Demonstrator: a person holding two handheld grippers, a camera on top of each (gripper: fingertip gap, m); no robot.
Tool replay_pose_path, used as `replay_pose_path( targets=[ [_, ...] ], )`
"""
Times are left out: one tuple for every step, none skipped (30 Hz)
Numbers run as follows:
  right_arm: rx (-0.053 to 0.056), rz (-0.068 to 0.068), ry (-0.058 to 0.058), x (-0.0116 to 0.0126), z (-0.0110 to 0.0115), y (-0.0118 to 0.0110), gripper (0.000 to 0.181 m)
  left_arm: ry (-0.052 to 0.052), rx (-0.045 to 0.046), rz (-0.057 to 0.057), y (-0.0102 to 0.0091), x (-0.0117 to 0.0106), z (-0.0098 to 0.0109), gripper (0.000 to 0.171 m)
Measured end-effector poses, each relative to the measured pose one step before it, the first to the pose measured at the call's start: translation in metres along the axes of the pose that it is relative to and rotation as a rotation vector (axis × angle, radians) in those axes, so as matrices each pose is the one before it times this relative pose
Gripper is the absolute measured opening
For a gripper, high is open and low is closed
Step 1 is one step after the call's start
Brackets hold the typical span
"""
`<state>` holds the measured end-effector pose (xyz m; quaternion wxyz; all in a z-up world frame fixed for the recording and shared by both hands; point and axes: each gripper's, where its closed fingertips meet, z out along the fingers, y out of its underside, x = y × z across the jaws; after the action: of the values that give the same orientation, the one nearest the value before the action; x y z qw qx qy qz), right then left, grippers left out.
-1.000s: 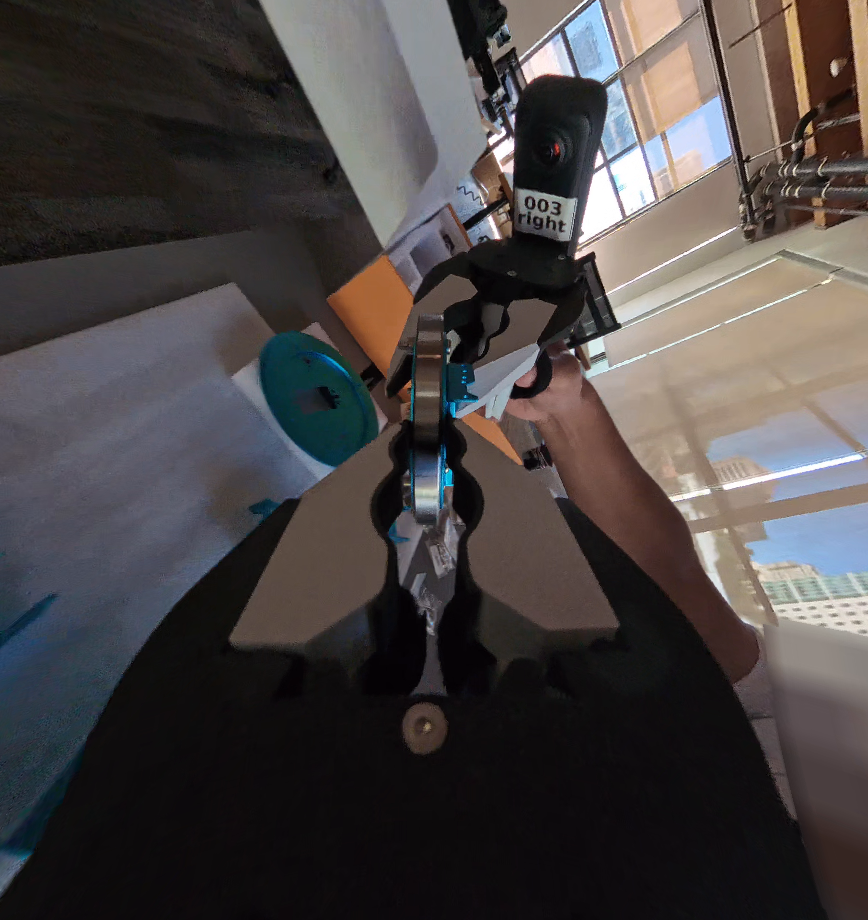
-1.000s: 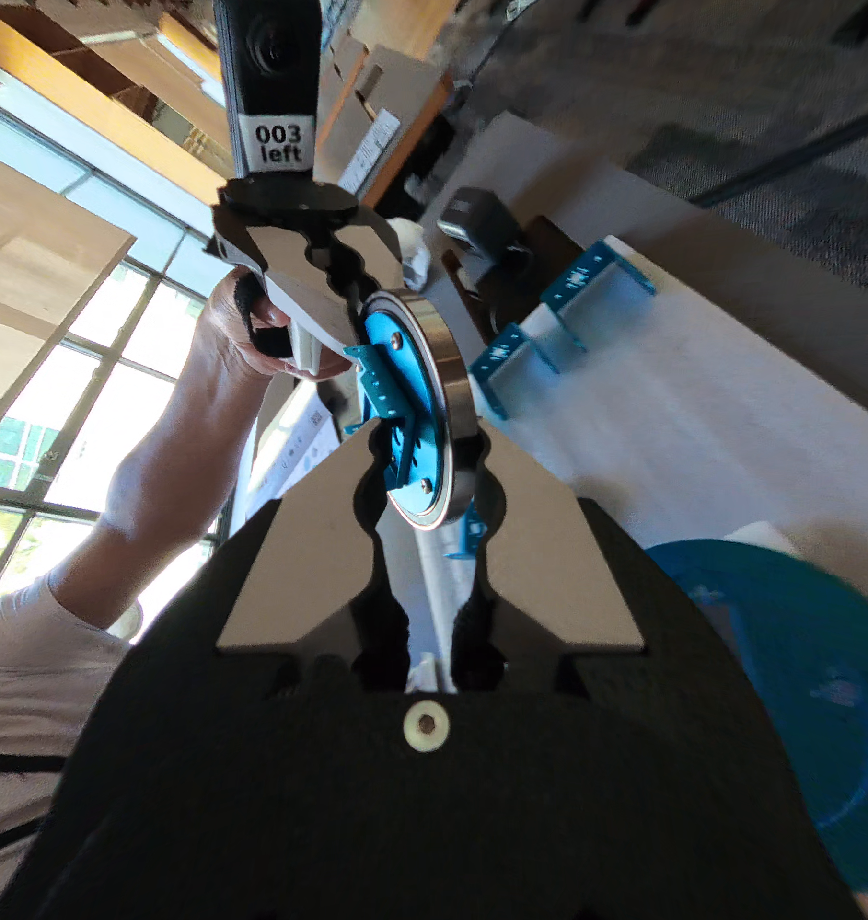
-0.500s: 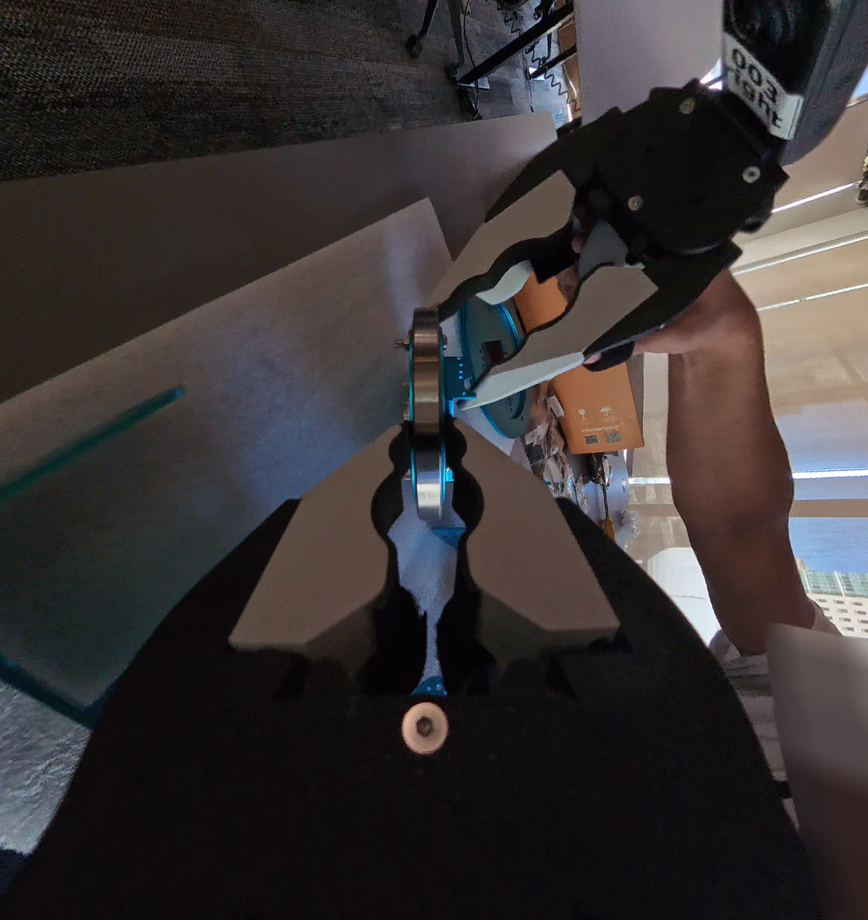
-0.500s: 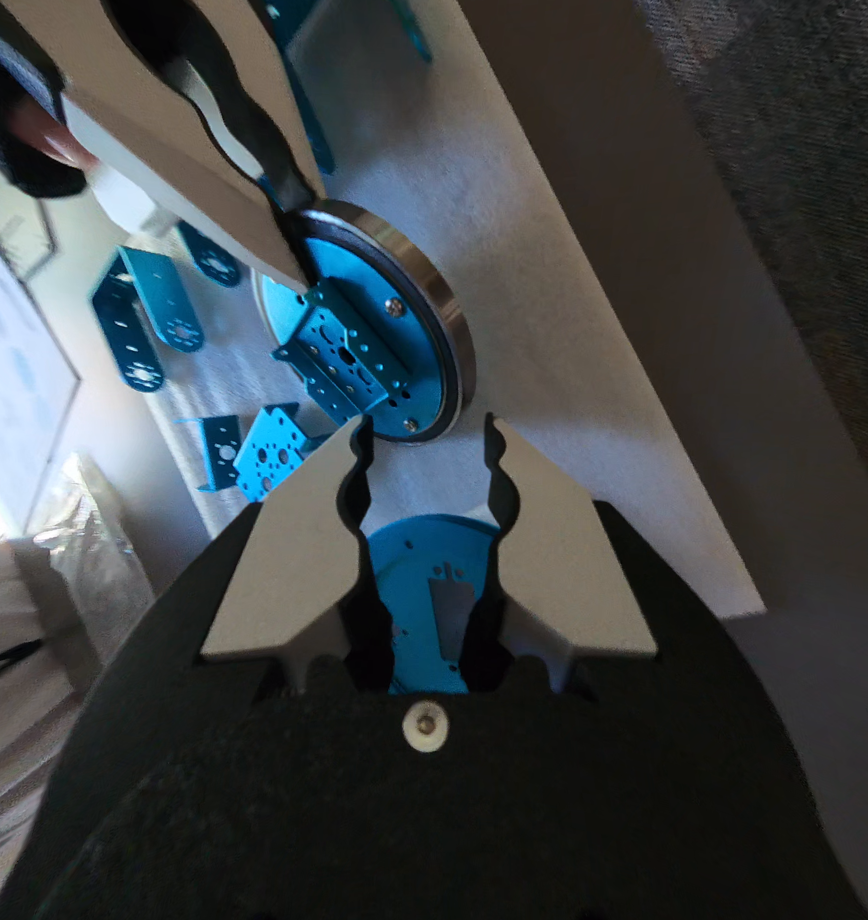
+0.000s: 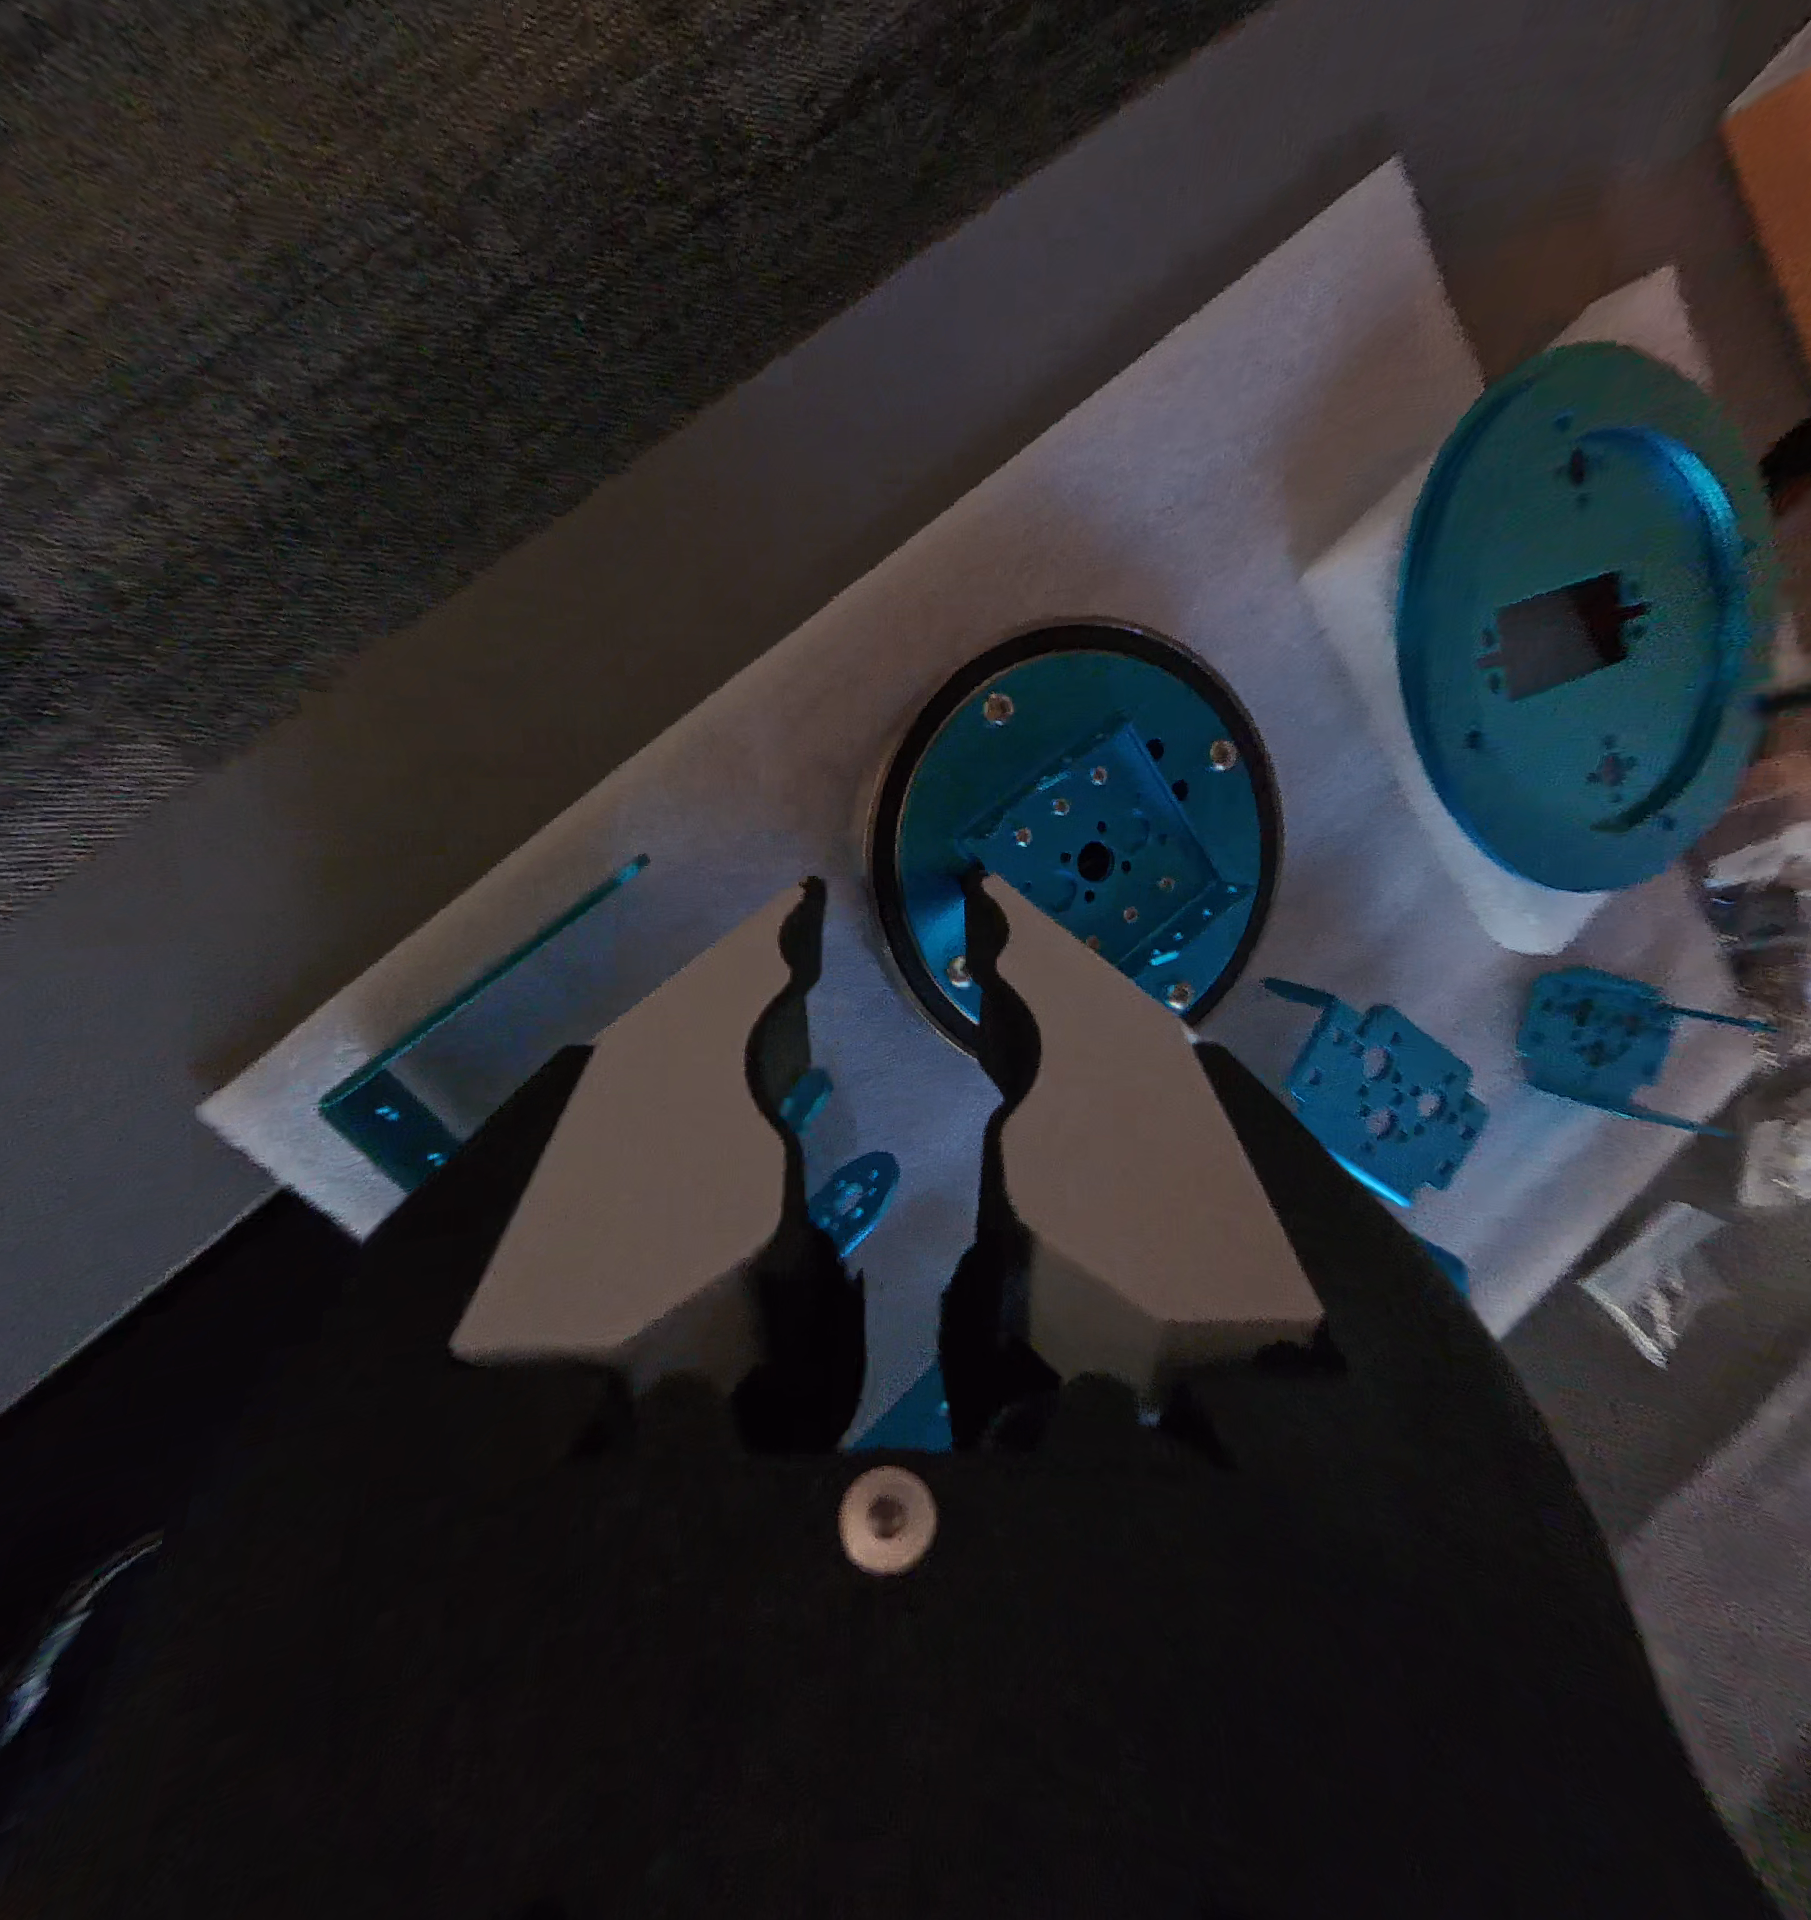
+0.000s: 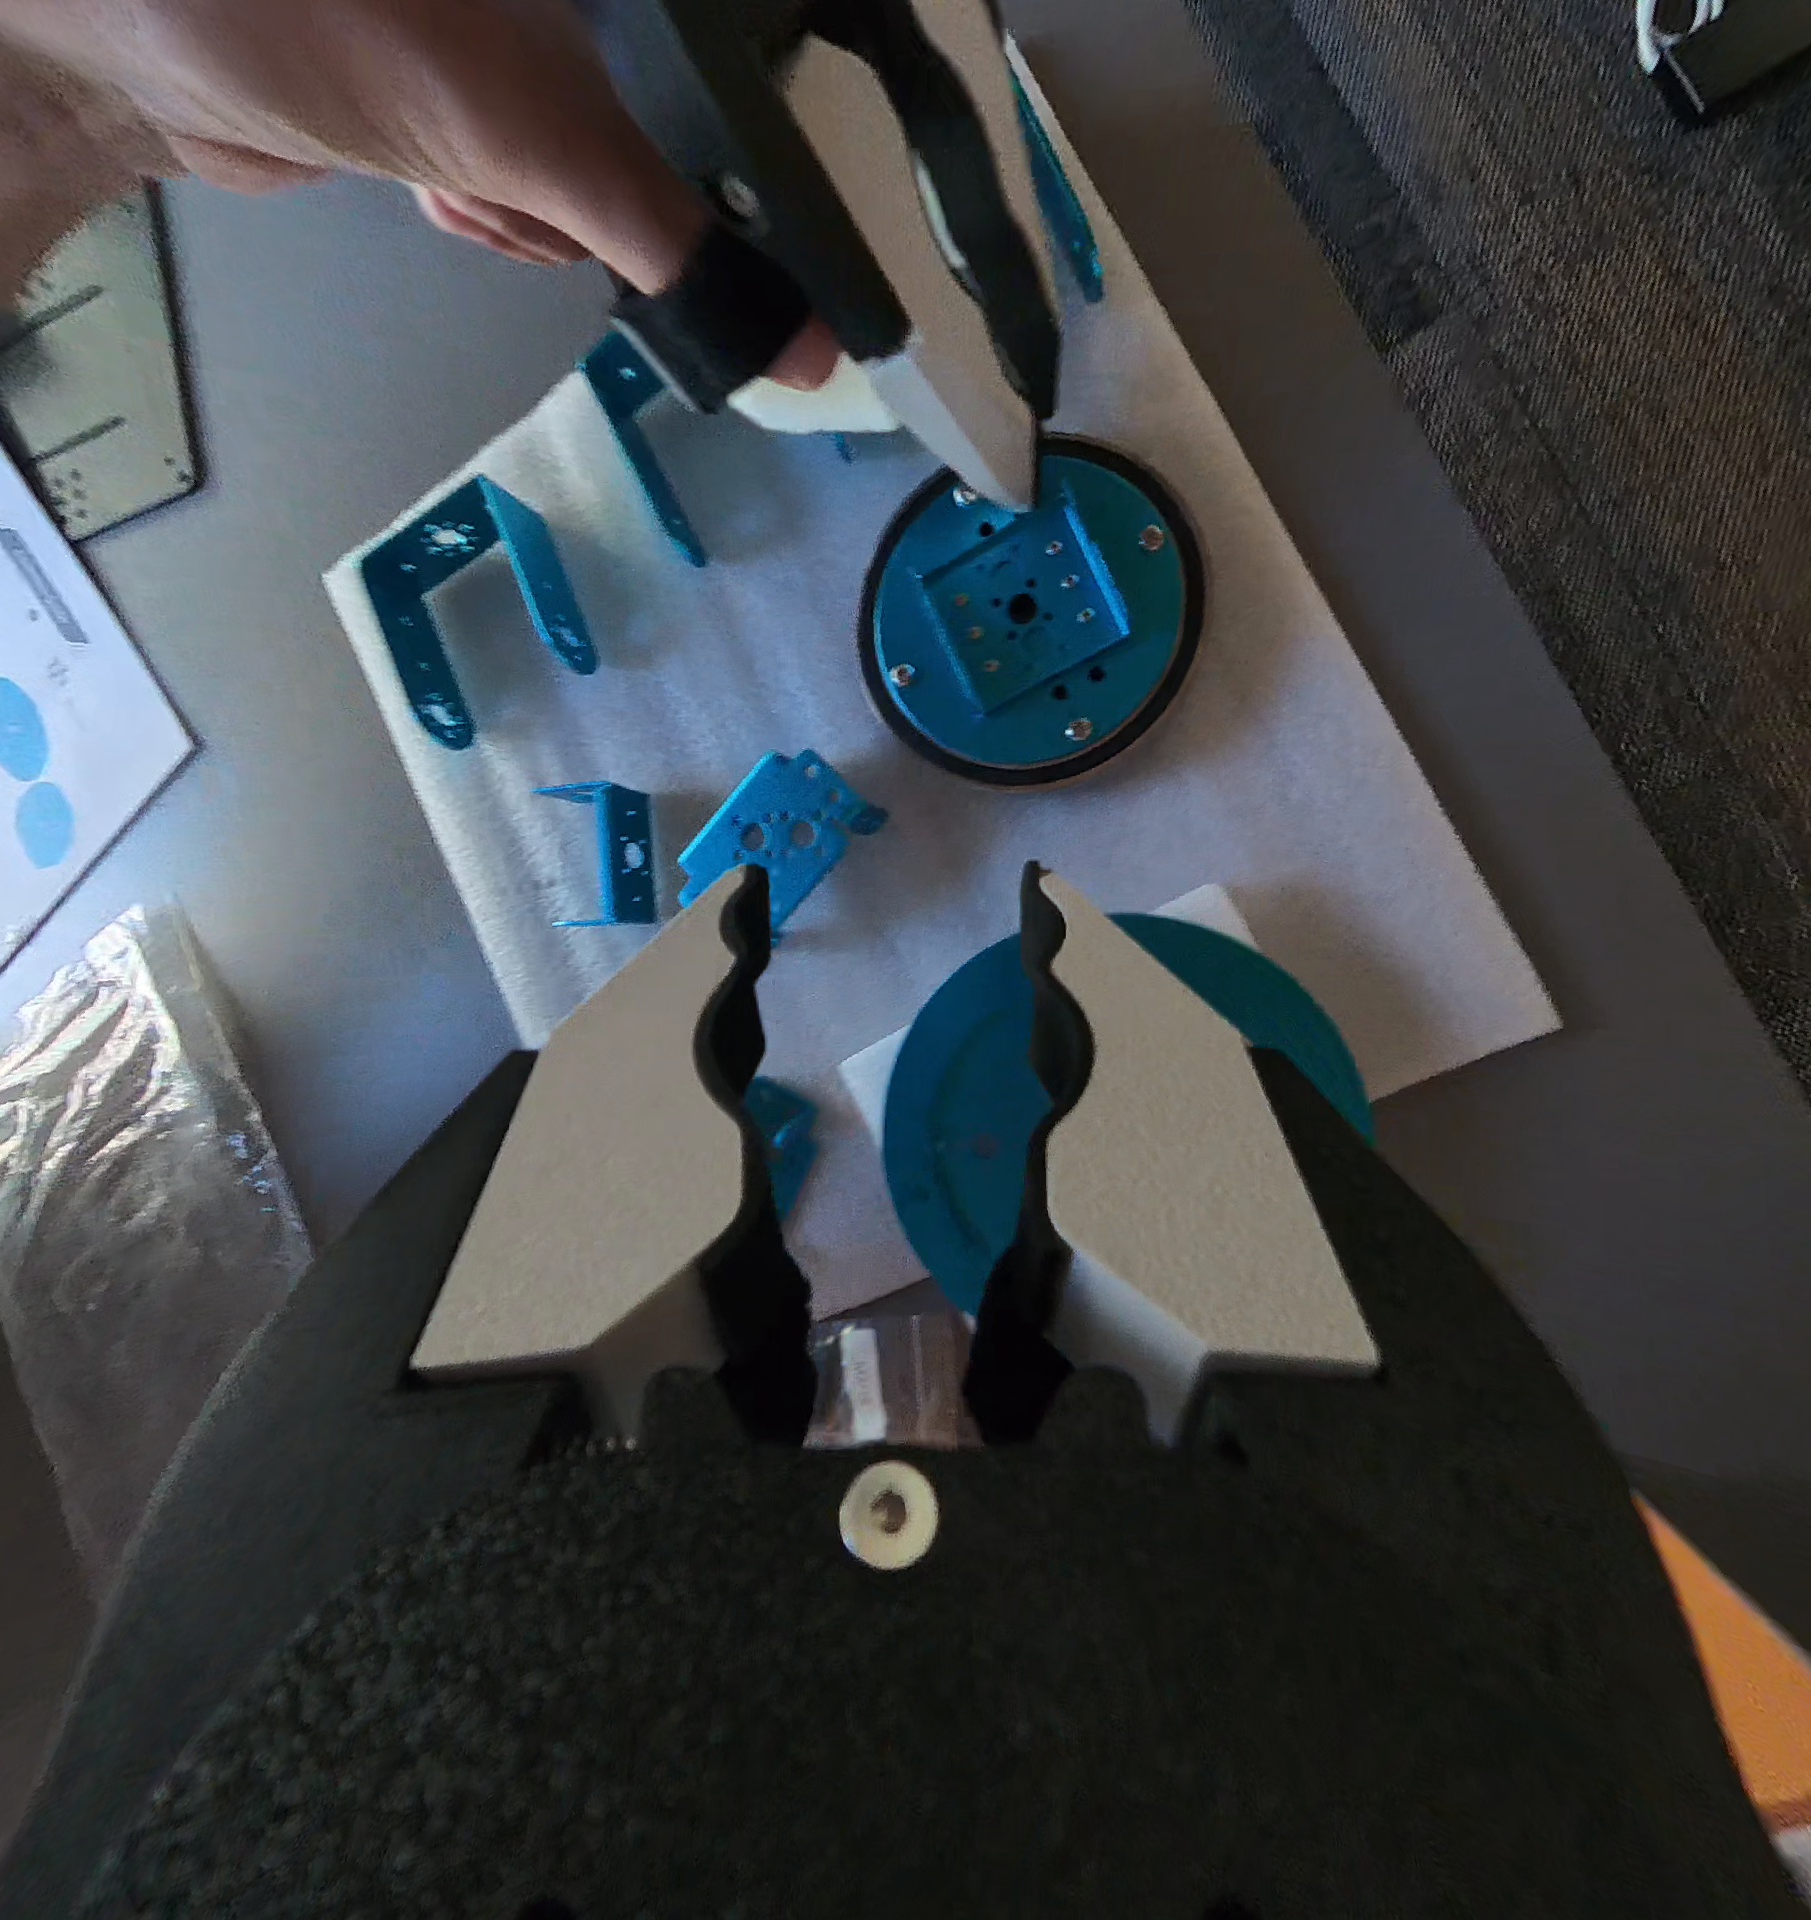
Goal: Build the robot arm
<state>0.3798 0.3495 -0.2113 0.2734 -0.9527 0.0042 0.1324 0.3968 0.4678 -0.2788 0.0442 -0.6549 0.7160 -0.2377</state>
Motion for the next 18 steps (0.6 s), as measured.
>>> replay_pose_path(
  targets=[
    [0.0317, 0.0049, 0.0020, -0.00642, -0.00717, 0.00038, 0.048, -0.0705, 0.02638, 0.0233, -0.00573, -0.00518, -0.00436, 0.031],
    [0.0380, 0.0024, 0.0005, -0.00796, -0.00884, 0.00001, 0.048, -0.0527, 0.03099, 0.0196, -0.00586, -0.00380, -0.00650, 0.032],
    [0.0488, -0.0072, -0.0071, -0.01092, -0.01074, -0.00175, 0.048, -0.0365, 0.04448, 0.0066, -0.00696, -0.00255, -0.00885, 0.032],
    [0.0637, -0.0122, -0.0075, -0.01322, -0.01263, -0.00365, 0.047, -0.0143, 0.05887, -0.0032, -0.00832, 0.00029, -0.01121, 0.034],
    [0.0666, -0.0063, 0.0038, -0.01314, -0.01374, -0.00395, 0.047, -0.0070, 0.05951, -0.0095, -0.00712, 0.00167, -0.01389, 0.035],
    [0.0514, -0.0038, 0.0144, -0.01261, -0.01393, -0.00215, 0.047, -0.0085, 0.05590, -0.0112, -0.00575, 0.00174, -0.01630, 0.035],
    [0.0464, -0.0113, 0.0181, -0.01308, -0.01448, -0.00111, 0.047, 0.0084, 0.05593, -0.0052, -0.00444, 0.00545, -0.01876, 0.035],
    [0.0579, -0.0171, 0.0246, -0.01268, -0.01497, -0.00153, 0.048, 0.0249, 0.05339, 0.0018, -0.00205, 0.00953, -0.02092, 0.035],
    [0.0653, -0.0062, 0.0295, -0.01182, -0.01542, -0.00129, 0.048, 0.0212, 0.03764, 0.0064, 0.00256, 0.01069, -0.02257, 0.035],
    [0.0747, -0.0008, 0.0164, -0.01328, -0.01516, -0.00150, 0.049, 0.0155, 0.02193, 0.0159, 0.00734, 0.01145, -0.02453, 0.035],
    [0.0780, 0.0139, 0.0055, -0.01533, -0.01383, -0.00092, 0.050, 0.0150, 0.02162, 0.0200, 0.01104, 0.01326, -0.02704, 0.035],
    [0.0680, 0.0068, -0.0127, -0.01822, -0.01155, 0.00141, 0.053, 0.0229, 0.03265, 0.0155, 0.01396, 0.01657, -0.02950, 0.035],
    [0.0485, -0.0059, -0.0111, -0.01823, -0.00880, 0.00513, 0.057, 0.0238, 0.03400, 0.0053, 0.01790, 0.01874, -0.03130, 0.035],
    [0.0198, -0.0184, 0.0062, -0.01595, -0.00649, 0.00982, 0.062, 0.0225, 0.02369, -0.0023, 0.02231, 0.02065, -0.03279, 0.035],
    [-0.0066, -0.0283, 0.0125, -0.01453, -0.00462, 0.01437, 0.063, 0.0062, 0.02823, -0.0014, 0.02410, 0.01988, -0.03329, 0.035],
    [-0.0130, -0.0162, 0.0139, -0.01391, -0.00222, 0.01651, 0.062, -0.0155, 0.04109, -0.0025, 0.02443, 0.01747, -0.03291, 0.034],
    [0.0007, -0.0038, 0.0009, -0.01503, 0.00106, 0.01611, 0.064, -0.0220, 0.04155, -0.0023, 0.02554, 0.01654, -0.03170, 0.034],
    [0.0025, 0.0004, -0.0148, -0.01589, 0.00366, 0.01638, 0.066, -0.0274, 0.02966, 0.0106, 0.02609, 0.01508, -0.02903, 0.034]
  ],
)
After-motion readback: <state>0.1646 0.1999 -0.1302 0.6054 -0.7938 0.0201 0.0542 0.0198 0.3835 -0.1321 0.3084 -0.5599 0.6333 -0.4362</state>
